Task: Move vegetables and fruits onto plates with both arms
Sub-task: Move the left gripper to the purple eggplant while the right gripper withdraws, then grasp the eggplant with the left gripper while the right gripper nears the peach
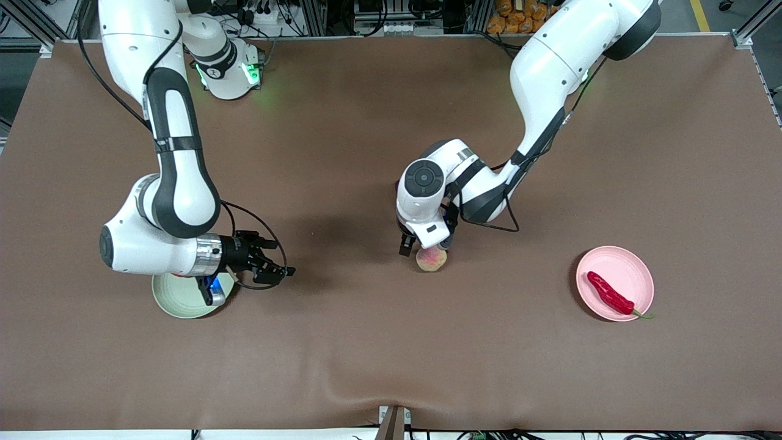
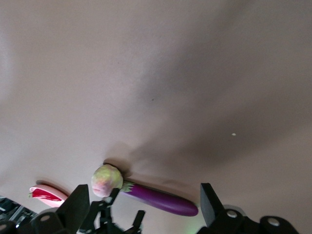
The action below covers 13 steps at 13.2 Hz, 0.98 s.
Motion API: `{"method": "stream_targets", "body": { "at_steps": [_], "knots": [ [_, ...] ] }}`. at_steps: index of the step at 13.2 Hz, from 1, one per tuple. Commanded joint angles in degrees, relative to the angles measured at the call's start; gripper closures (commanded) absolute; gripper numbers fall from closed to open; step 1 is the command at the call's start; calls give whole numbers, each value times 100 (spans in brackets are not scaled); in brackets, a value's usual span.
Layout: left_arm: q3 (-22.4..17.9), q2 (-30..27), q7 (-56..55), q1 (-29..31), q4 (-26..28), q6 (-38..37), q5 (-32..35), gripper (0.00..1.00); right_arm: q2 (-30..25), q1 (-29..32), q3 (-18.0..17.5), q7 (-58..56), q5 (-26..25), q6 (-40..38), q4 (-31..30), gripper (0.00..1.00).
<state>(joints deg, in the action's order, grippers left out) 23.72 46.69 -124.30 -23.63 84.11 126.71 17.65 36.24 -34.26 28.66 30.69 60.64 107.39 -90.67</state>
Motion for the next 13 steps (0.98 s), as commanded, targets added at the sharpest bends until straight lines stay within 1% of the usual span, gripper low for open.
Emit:
{"method": "stream_targets", "body": {
  "at_steps": [1, 3, 5, 7, 8, 10, 12, 13],
  "knots": [
    [-52, -107, 62, -45, 280, -23, 203, 0, 41, 25, -176, 130, 378, 176, 67, 0],
    [18, -238, 527, -54, 448, -329, 203, 0, 76, -27, -229, 244, 431, 404, 67, 0],
    [202, -283, 1080, -80, 457, -751, 203, 0, 76, -80, -299, 489, 440, 598, 67, 0],
    [291, -292, 1485, -80, 457, -990, 203, 0, 111, -151, -404, 683, 431, 879, 67, 0],
    [317, -283, 1600, -80, 457, -999, 203, 0, 138, -185, -457, 718, 440, 1080, 67, 0],
    [318, -274, 1934, -98, 483, -999, 203, 0, 190, -221, -685, 876, 440, 1555, 67, 0],
    [318, -231, 1997, -98, 483, -921, 203, 0, 217, -265, -783, 947, 440, 1680, 58, 0],
    [318, -195, 1997, -98, 492, -790, 203, 7, 269, -300, -783, 956, 449, 1723, 67, 0]
  ]
}}
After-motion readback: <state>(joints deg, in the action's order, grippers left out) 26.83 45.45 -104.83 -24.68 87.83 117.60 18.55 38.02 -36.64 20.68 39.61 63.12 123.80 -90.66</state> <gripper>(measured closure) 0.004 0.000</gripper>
